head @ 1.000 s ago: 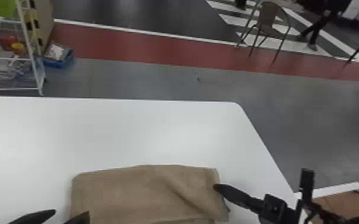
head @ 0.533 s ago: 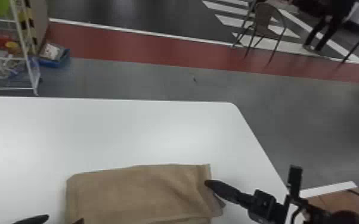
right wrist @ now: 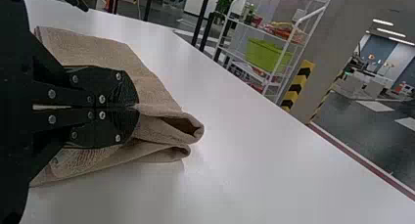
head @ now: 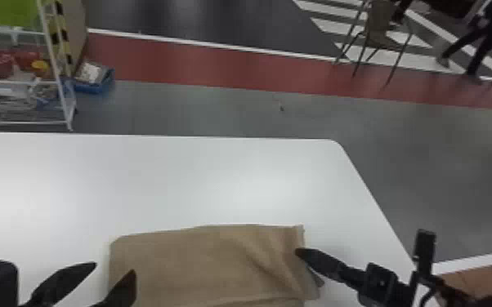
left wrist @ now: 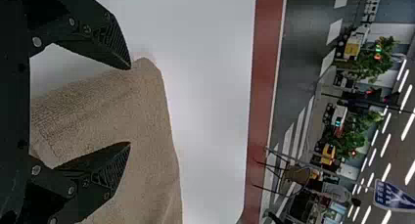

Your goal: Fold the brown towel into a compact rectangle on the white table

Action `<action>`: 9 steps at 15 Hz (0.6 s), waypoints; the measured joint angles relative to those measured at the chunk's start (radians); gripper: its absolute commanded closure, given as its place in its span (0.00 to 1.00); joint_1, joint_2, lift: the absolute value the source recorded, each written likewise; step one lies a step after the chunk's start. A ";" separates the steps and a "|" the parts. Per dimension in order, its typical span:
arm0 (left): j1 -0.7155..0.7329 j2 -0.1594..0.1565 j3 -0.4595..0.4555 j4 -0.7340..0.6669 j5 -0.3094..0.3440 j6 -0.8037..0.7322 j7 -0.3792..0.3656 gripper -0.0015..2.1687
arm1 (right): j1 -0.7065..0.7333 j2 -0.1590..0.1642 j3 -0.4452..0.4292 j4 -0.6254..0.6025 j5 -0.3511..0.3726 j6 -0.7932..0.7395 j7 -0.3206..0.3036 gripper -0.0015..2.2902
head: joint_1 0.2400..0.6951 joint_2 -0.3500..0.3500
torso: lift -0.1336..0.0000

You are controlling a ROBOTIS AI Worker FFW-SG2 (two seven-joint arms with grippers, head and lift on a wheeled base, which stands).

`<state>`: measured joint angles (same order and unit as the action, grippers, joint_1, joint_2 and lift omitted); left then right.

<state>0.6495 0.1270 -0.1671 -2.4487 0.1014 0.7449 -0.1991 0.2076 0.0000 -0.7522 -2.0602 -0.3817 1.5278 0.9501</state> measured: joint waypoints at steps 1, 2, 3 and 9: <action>-0.008 0.015 -0.034 0.005 -0.023 -0.014 0.007 0.46 | 0.001 0.000 -0.003 0.003 0.000 0.000 0.004 0.58 | 1.00 0.01 | 0.09; -0.018 0.022 -0.064 0.015 -0.048 -0.019 0.009 0.46 | 0.001 0.000 -0.005 0.006 0.000 -0.001 0.006 0.58 | 1.00 0.00 | 0.09; -0.025 0.024 -0.082 0.024 -0.066 -0.021 0.008 0.46 | 0.001 0.000 -0.007 0.008 0.001 -0.001 0.008 0.58 | 1.00 0.00 | 0.09; -0.085 0.038 -0.112 0.082 -0.103 0.073 0.012 0.30 | -0.003 -0.006 -0.004 0.014 0.001 0.002 0.010 0.58 | 1.00 0.00 | 0.09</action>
<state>0.5643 0.1653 -0.2790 -2.3670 -0.0019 0.8176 -0.1875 0.2048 -0.0060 -0.7559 -2.0464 -0.3807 1.5298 0.9597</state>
